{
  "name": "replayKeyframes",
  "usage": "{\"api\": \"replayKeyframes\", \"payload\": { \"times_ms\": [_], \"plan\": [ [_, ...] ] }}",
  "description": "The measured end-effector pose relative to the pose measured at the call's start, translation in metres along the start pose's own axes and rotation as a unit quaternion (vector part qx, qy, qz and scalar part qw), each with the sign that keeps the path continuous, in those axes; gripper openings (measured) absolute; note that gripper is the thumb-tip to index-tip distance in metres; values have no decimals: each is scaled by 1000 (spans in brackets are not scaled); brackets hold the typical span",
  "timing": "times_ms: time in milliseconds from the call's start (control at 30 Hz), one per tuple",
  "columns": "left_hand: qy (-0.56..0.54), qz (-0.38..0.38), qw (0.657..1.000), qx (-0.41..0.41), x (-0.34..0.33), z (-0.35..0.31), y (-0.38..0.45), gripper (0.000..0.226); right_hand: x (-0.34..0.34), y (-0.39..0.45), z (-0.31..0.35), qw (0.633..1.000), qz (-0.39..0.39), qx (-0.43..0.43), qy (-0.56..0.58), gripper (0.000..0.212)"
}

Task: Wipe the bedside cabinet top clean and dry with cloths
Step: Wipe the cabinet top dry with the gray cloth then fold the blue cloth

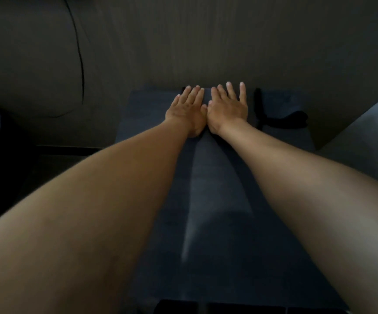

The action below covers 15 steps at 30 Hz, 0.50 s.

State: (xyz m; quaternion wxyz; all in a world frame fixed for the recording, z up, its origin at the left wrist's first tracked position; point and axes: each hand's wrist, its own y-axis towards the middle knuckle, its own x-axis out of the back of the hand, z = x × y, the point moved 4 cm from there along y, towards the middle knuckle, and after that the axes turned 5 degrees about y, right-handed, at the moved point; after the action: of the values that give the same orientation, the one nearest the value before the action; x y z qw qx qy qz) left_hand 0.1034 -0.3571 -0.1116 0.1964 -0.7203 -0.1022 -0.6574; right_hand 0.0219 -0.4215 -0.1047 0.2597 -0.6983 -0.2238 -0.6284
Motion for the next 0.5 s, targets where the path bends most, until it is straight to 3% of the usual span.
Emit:
{"api": "replayKeyframes", "payload": {
  "times_ms": [267,500],
  "plan": [
    [-6,-6,998,59,1,105,-31,57,5,11,109,998,-3,54,42,59],
    [-21,1,997,77,-1,144,-37,57,9,18,147,996,3,68,58,59]
  ]
}}
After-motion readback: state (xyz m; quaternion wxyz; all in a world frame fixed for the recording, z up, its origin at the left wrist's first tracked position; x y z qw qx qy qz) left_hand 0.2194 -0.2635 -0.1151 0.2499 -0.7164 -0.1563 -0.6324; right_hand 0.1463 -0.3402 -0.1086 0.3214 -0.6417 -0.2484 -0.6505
